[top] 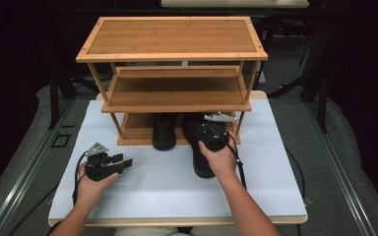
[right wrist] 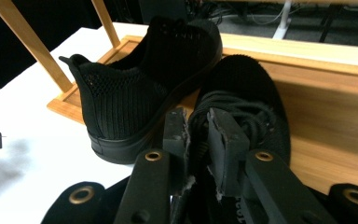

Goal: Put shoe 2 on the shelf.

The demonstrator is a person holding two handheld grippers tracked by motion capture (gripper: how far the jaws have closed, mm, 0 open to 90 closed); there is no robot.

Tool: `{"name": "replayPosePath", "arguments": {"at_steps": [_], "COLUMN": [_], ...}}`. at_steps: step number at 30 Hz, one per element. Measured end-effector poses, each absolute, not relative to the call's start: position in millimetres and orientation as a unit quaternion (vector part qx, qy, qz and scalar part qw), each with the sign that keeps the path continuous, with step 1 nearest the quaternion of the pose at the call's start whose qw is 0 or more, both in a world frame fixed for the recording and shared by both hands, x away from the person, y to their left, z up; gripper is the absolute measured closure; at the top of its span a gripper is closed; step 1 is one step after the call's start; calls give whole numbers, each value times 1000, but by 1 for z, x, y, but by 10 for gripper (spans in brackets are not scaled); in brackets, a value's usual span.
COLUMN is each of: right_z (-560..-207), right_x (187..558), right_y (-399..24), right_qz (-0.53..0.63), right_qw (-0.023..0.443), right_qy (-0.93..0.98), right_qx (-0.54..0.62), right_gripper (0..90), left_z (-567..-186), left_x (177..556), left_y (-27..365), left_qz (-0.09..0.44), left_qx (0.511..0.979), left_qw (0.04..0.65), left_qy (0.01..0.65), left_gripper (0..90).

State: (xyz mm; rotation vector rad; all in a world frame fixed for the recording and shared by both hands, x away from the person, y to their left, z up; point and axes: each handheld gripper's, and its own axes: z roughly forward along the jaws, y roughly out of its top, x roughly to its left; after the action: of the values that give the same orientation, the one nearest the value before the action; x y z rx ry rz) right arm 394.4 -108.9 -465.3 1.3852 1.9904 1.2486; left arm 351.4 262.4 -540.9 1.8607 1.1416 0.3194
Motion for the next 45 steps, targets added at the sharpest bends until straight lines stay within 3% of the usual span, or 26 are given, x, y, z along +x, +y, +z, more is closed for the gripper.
{"name": "replayPosePath", "arguments": {"at_steps": [12, 26, 29, 30, 37, 45], "right_z": [-459, -459, -463, -465, -479, -502], "right_x": [369, 313, 303, 301, 284, 284], "right_y": [-120, -150, -155, -157, -158, -155], "right_qz": [460, 473, 477, 492, 475, 459], "right_qw": [211, 232, 229, 209, 228, 206], "right_qy": [718, 704, 705, 710, 705, 721], "right_qx": [477, 477, 472, 459, 474, 476], "right_gripper": [771, 753, 736, 730, 671, 613], "left_z": [-541, -542, -542, -542, -542, -543], "left_x": [352, 352, 351, 351, 351, 351], "left_y": [263, 261, 260, 260, 260, 259], "left_qz": [128, 127, 127, 127, 127, 125], "left_qx": [752, 752, 752, 752, 752, 753], "left_qw": [451, 450, 450, 450, 448, 449], "left_qy": [464, 465, 465, 465, 466, 466], "left_gripper": [462, 462, 462, 462, 462, 462]}}
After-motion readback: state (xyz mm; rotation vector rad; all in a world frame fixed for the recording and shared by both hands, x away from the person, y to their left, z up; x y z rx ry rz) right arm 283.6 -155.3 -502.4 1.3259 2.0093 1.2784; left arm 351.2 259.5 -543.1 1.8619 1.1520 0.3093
